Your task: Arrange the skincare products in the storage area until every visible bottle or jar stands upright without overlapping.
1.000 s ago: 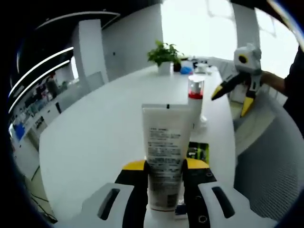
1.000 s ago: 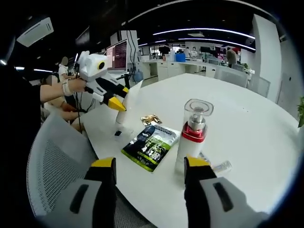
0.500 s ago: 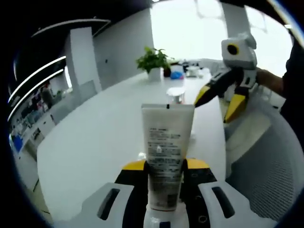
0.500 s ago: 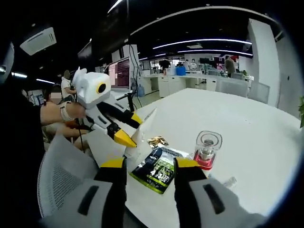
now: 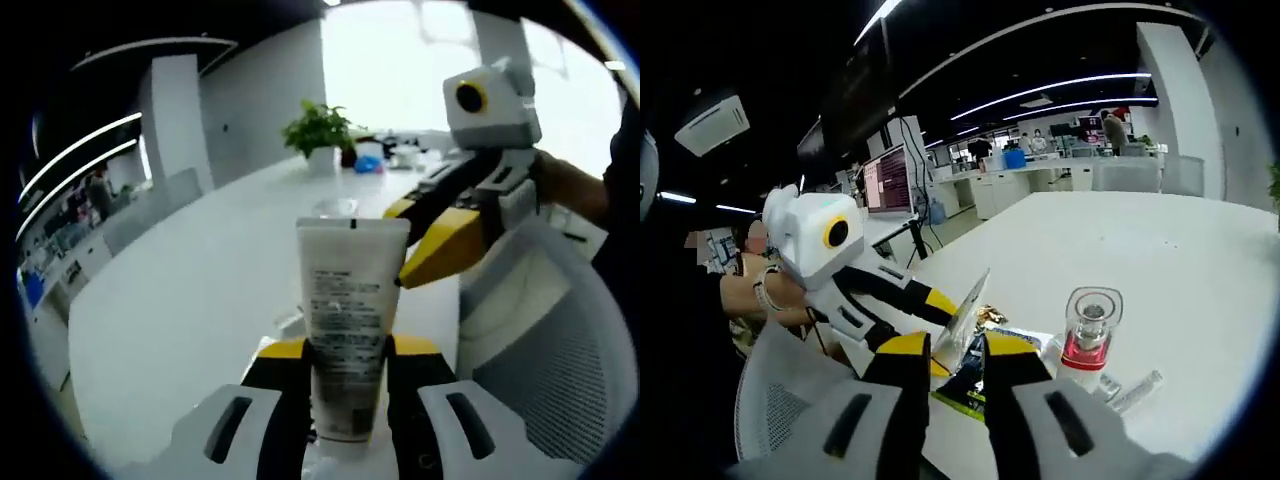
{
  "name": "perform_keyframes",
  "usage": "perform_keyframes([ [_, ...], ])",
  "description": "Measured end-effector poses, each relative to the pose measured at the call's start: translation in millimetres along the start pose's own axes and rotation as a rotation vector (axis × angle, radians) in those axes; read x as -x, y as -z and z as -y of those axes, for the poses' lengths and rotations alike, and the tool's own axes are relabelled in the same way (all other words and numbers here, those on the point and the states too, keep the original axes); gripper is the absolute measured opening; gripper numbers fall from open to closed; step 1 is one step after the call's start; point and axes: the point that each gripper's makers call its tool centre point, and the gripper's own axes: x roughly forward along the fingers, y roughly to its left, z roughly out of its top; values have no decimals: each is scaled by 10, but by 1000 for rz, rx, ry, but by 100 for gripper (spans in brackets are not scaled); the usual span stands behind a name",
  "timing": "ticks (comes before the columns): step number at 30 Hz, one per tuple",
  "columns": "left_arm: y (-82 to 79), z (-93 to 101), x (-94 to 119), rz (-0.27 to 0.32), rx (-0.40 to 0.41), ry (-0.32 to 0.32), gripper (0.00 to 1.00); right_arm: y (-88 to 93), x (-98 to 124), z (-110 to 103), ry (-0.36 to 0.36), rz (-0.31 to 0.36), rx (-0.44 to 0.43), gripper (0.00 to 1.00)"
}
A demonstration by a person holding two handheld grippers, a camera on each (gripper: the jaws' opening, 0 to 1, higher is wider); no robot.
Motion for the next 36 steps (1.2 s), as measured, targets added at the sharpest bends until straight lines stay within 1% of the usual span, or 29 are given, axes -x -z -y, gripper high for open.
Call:
perform_keyframes([
  [4,-4,27,-28,7,21,1,24,-26,16,11,5,11,-8,9],
  [7,-21,34,-38,17,43,2,24,-38,22,11,10,18,-5,8],
  [10,-7,47,-66,6,54,4,24,-25,15,8,11,8,-3,7],
  [16,-4,75,-98,2,95,26,24,-58,-15,-74,-17,8,19,7],
  [19,5,77,-116,-9,126,37,24,-60,-34,-80,-10,0,48,6],
  [24,0,103,-107,-5,174,67,24,-80,-32,-89,-18,2,33,6],
  [27,26,125,-112,-17,183,75,24,-55,-48,-108,-19,-13,40,6],
  [32,43,154,-104,-28,234,104,24,-65,-77,-137,-28,-20,39,6],
  [36,59,151,-88,-29,243,108,24,-65,-113,-148,-33,-22,42,6],
])
